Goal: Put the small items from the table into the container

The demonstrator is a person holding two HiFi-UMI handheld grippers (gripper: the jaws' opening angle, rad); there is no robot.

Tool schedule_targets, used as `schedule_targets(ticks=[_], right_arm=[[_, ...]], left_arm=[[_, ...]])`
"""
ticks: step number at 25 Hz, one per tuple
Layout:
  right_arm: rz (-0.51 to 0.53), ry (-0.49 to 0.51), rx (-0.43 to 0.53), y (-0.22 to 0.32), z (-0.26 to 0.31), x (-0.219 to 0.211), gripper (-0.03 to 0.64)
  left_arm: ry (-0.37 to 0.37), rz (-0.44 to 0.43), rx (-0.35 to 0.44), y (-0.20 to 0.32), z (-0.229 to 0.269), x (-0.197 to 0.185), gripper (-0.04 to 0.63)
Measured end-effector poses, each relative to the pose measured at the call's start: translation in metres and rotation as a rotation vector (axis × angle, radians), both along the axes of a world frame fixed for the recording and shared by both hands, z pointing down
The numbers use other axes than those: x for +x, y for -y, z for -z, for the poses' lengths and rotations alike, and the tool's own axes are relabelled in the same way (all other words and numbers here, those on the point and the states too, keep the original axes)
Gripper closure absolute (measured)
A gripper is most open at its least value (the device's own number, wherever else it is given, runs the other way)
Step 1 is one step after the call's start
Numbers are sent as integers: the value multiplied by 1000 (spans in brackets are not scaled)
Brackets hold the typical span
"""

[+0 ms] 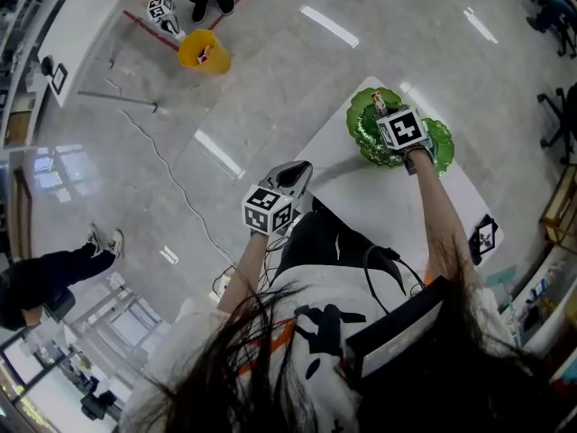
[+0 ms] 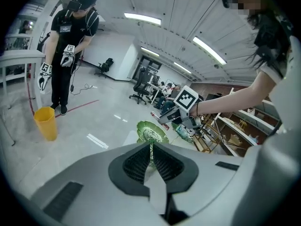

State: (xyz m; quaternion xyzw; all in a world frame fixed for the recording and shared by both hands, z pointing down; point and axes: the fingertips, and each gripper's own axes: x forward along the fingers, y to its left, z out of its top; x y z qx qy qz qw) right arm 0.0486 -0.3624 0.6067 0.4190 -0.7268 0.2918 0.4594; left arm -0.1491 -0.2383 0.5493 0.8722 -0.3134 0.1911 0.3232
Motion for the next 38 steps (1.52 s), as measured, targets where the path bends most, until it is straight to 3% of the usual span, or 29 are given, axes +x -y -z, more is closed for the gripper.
schedule_targets(ticks=[3,8,14,22,33,38], right_arm=[[161,-75,-49,-3,-19,-2,502],[317,-153,-144,-19,-44,-2,500],[466,-225,-131,-19,-57,-3,497],[429,-243,-82,-12,-47,-5,451],[380,-202,-26,-14,-24,-12,448],[350,-162,60,-16,3,-21,448]], left_arm=[[-1,20,-6,-1,-3,0,584],[-1,40,-13,-6,-5,2,584],[18,51,0,-10,-6,1,584],[19,72,4,-15,-5,0,584],[10,47,26,-22,3,3,584],[6,39,41,-27,10,0,584]])
